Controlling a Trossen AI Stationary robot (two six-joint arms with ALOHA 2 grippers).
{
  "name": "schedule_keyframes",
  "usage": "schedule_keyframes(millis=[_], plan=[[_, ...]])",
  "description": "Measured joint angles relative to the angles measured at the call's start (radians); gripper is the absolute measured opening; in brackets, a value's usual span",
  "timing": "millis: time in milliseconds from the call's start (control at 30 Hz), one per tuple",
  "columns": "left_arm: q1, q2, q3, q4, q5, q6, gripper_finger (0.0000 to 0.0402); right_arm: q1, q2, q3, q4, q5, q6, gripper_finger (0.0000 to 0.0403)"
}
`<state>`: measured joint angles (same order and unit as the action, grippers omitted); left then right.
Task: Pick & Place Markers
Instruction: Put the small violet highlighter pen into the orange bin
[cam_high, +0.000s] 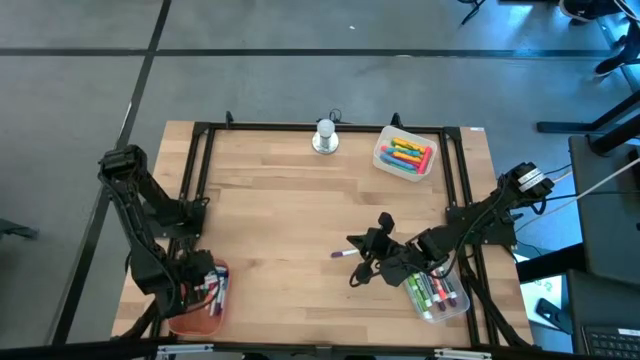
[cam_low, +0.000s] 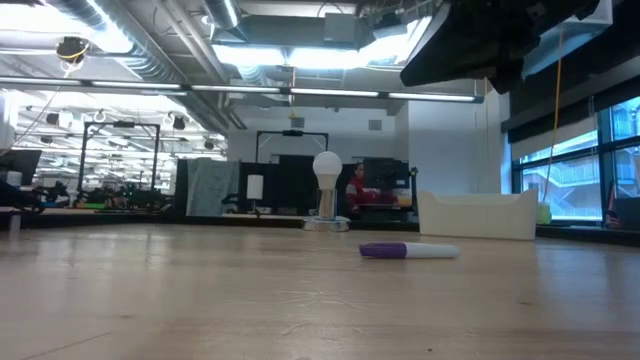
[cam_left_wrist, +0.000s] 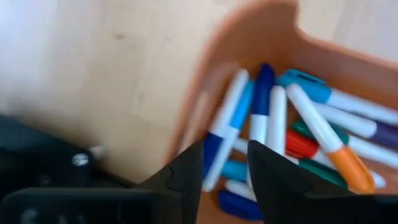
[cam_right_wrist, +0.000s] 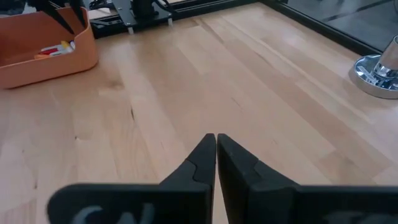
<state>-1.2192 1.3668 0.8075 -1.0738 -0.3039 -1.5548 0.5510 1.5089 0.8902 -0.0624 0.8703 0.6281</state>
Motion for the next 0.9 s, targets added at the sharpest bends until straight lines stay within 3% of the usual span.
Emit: schedule_keyframes(millis=[100,167,233,300,367,467,533,633,700,900], plan=[[0.027,0.0,0.057,-0.104,-0.052,-0.001,0.0127,0.0,0.0,0.0,0.001,0.0,0.0,0.0018],[0.044,0.0,0.108,-0.168,-0.186,0.018,0.0129,0.0,0.0,0.0,0.001,0.0,0.007,0.0018],[0.061,-0.001,0.15,-0.189,-0.4,0.051,0.0129,0.0,0.0,0.0,-0.003,0.001,0.017,0.0018],[0.082,-0.001,0.171,-0.148,-0.656,0.121,0.0128,0.0,0.0,0.0,-0.003,0.001,0.018,0.0018],[0.125,-0.001,0.169,-0.071,-0.846,0.205,0.0126,0.0,0.0,0.0,-0.003,0.001,0.018,0.0018],[0.233,0.001,0.13,0.079,-1.04,0.248,0.0119,0.0,0.0,0.0,-0.018,0.001,0.018,0.0018],[0.317,0.018,0.081,0.229,-1.094,0.32,0.0112,0.0,0.0,0.0,-0.051,0.001,0.015,0.0018],[0.466,0.06,0.006,0.5,-1.06,0.49,0.0102,0.0,0.0,0.0,-0.137,0.0,0.051,0.0018],[0.571,0.102,-0.031,0.721,-0.961,0.654,0.0099,0.0,0.0,0.0,-0.199,0.0,0.115,0.0018],[0.793,0.285,-0.068,1.424,-0.416,1.218,0.0103,0.0,-0.017,0.0,-0.318,0.0,0.213,0.0018]])
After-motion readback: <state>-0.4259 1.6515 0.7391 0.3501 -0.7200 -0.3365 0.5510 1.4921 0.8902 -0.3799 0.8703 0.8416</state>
